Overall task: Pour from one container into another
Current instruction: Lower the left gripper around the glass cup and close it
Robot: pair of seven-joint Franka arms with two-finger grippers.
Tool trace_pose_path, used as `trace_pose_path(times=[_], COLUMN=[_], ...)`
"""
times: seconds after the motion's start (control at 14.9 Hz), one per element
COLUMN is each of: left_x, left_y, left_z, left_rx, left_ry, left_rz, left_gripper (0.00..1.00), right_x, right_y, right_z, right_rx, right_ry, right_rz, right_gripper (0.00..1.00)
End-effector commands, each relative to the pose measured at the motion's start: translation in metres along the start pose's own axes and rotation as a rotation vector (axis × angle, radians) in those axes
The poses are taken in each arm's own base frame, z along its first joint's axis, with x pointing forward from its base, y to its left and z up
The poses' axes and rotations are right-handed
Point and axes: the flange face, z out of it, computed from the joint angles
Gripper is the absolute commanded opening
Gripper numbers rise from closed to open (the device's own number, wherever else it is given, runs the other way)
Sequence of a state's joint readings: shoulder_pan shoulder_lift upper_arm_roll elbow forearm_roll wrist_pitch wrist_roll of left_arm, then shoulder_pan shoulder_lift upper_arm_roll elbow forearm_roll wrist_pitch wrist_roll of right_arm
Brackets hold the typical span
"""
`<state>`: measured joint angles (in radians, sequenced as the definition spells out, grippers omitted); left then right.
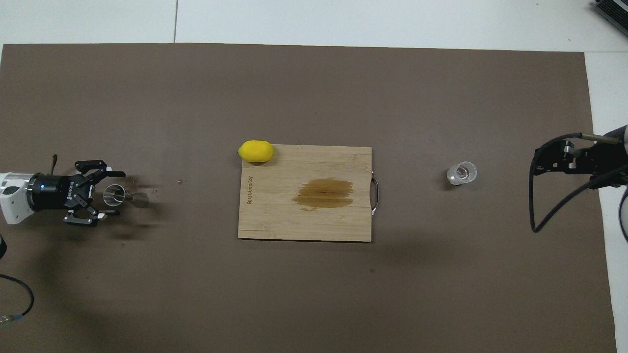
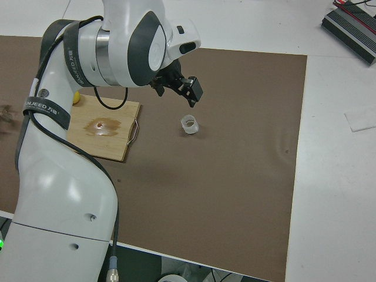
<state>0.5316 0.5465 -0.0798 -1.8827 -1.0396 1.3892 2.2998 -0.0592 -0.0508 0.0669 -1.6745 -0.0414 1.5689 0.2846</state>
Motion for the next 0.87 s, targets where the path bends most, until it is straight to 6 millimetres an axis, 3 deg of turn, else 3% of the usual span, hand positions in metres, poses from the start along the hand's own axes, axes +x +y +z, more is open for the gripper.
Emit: trace_pose_path(times=[0.0, 0.47, 0.81], left_x=[0.004, -0.009, -0.006], left_y=[0.002, 0.011, 0.009], left_z=[0.003, 0.015, 0.016], left_rx=[-0.016, -0.028, -0.018], left_ry=[0.051, 0.07, 0.092], left_rz=[0.021, -0.011, -0.007], left_gripper=[1.0, 1.0, 0.98], right_x=[-0.005, -0.005, -0.005], right_y=[0.003, 0.003, 0.003], right_z=[-0.001, -0.001, -0.001], right_rx=[0.025, 0.025, 0.025], right_ry=[0.002, 0.002, 0.002], right_rz=[-0.007, -0.007, -0.007], right_gripper=[1.0, 1.0, 1.0])
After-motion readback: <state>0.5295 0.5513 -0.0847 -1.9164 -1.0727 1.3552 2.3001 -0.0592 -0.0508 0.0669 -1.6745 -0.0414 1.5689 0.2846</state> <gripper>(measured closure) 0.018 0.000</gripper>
